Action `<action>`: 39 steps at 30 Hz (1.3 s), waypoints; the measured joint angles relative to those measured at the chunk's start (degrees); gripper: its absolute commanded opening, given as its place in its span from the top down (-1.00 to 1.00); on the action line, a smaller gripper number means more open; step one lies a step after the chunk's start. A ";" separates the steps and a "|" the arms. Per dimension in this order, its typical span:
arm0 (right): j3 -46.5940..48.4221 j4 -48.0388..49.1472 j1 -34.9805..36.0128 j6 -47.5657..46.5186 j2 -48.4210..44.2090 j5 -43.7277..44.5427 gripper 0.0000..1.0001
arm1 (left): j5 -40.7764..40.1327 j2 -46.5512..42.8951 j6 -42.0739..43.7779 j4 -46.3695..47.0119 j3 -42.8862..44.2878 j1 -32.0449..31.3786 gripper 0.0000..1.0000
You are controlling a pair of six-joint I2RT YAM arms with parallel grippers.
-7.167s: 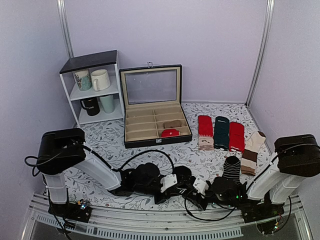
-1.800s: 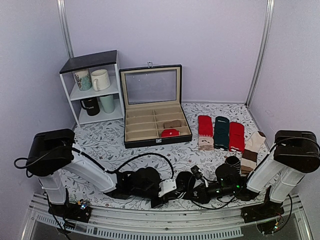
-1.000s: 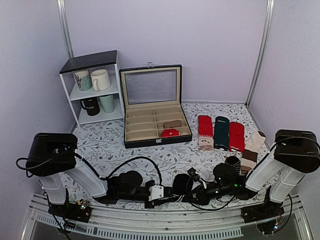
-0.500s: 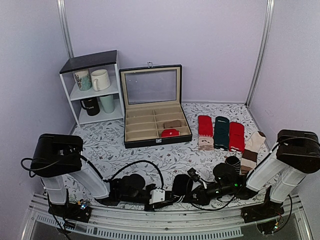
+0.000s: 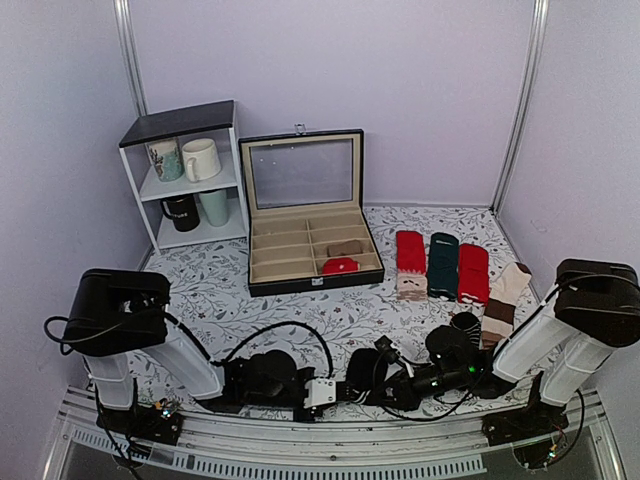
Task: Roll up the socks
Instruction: Roll a pair of socks at the center of the board.
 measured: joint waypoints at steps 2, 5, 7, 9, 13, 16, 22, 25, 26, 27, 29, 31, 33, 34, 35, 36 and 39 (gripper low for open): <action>0.02 -0.02 0.00 0.00 0.00 -0.02 0.79 | -0.15 0.04 -0.09 -0.48 0.15 -0.11 1.00; 0.04 -0.07 0.00 0.02 0.00 -0.04 0.79 | 0.00 0.04 -0.09 -1.53 0.92 -0.17 1.00; 0.04 -0.09 0.00 0.02 0.00 -0.07 0.79 | 0.20 0.00 -0.59 -3.32 1.97 -0.17 1.00; 0.07 -0.09 -0.02 0.00 0.00 -0.09 0.78 | 0.59 -0.52 -1.36 -6.01 3.15 -0.15 1.00; 0.09 -0.15 -0.04 -0.20 0.00 -0.15 0.75 | 2.51 -3.63 -4.72 -13.64 4.15 -0.09 1.00; 0.09 -0.15 -0.04 -0.22 -0.02 -0.17 0.72 | 5.07 -6.03 -7.76 -19.65 4.81 0.04 1.00; 0.24 -1.77 -0.04 -0.50 -1.49 -0.20 0.61 | 10.82 -7.02 -14.32 -25.79 6.62 2.10 1.00; 0.94 -3.72 -0.02 -1.14 -2.12 -0.39 0.53 | 14.32 -6.14 -17.09 -26.34 7.41 3.93 1.00; 1.27 -4.44 -0.02 -1.64 -2.27 -0.61 0.50 | 15.50 -5.77 -17.90 -26.36 7.72 4.48 1.00; 1.64 -5.03 -0.04 -2.03 -2.34 -0.79 0.46 | 16.68 -5.35 -18.75 -26.29 7.98 4.98 1.00; 2.29 -5.86 -0.02 -2.93 -2.34 -1.05 0.38 | 18.56 -4.63 -20.20 -26.10 8.39 5.79 1.00; 2.69 -6.51 0.00 -3.58 -2.54 -1.09 0.33 | 20.37 -3.85 -21.51 -25.79 8.68 6.56 1.00; 2.75 -7.23 0.02 -4.42 -3.23 -0.66 0.24 | 21.88 -3.26 -22.40 -25.40 8.94 7.19 1.00; 2.71 -7.82 0.02 -4.87 -3.80 -0.26 0.17 | 22.56 -2.93 -22.86 -25.22 9.07 7.48 1.00; 2.54 -8.46 0.02 -5.44 -4.70 0.39 0.13 | 23.10 -2.51 -23.17 -24.85 9.20 7.67 1.00; 2.27 -9.31 0.02 -5.55 -5.68 1.25 0.12 | 23.74 -2.01 -23.50 -24.28 9.42 7.89 1.00; 1.14 -12.33 0.02 -6.78 -9.60 4.87 0.09 | 24.96 -1.16 -24.44 -22.88 9.53 8.33 1.00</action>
